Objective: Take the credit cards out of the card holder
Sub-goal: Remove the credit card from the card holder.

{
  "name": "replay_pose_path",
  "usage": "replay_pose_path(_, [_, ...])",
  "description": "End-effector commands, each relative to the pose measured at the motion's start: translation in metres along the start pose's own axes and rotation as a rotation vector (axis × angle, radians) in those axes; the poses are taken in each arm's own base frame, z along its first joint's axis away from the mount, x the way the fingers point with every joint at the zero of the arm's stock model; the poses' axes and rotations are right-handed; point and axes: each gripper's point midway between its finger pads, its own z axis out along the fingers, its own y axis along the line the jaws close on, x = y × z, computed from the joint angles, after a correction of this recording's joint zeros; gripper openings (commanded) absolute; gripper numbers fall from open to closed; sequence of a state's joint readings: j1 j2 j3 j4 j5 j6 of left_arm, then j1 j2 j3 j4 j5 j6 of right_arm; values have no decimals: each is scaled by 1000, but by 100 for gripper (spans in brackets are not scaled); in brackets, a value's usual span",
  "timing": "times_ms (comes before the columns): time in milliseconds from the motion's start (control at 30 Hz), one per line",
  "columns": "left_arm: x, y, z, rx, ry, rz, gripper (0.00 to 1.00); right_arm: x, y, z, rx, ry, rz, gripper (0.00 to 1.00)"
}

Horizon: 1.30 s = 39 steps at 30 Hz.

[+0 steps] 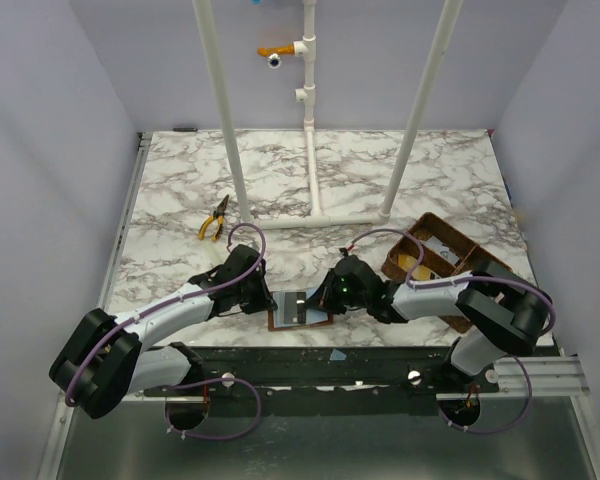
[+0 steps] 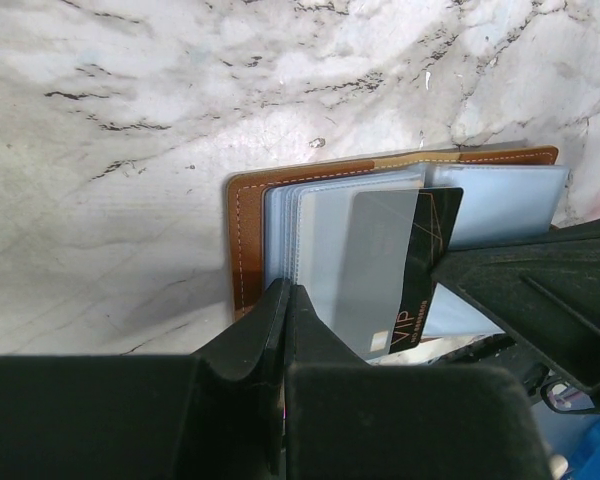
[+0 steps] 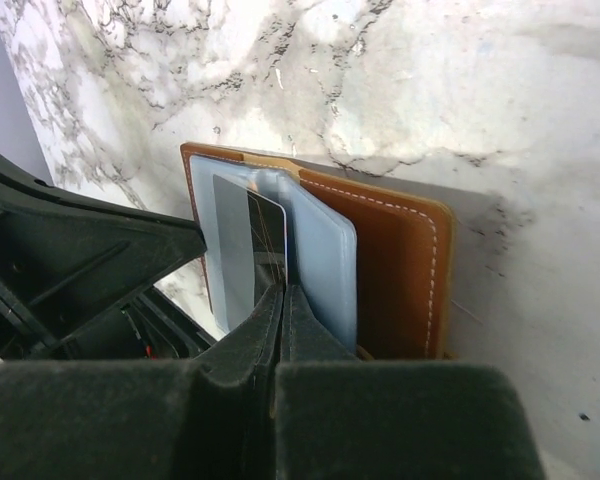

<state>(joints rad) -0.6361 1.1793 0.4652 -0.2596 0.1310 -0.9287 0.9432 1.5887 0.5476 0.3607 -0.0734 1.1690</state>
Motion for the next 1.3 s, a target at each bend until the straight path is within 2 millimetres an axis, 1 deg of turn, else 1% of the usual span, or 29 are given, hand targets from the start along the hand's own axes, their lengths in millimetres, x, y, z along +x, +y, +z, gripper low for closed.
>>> replay_pose_path(0, [23,46,2,-166,69,2,0,-4,-18,-8,47,-26,-9,1])
replay_pose_path(167, [22,44,2,-160,70,3,0,1,-12,-7,5,1,-13,1])
replay_pose_path(333, [21,42,2,-155,70,7,0,6,-7,-2,-33,32,6,17])
replay_pose_path(533, [21,41,2,-152,70,11,0,9,-10,0,-35,43,17,25])
replay_pose_path(633, [21,40,2,-148,71,13,0,10,-10,1,-40,48,25,25])
replay_pose_path(733, [21,40,1,-147,70,13,0,10,-10,2,-49,55,32,25])
replay_pose_path(767, [21,40,1,-147,70,14,0,11,-10,3,-55,60,34,23])
replay_pose_path(967, [19,39,0,-149,68,14,0,9,-12,0,-54,47,45,1])
replay_pose_path(1267, [19,41,-1,-157,64,14,0,-3,-25,-16,-5,-18,30,1])
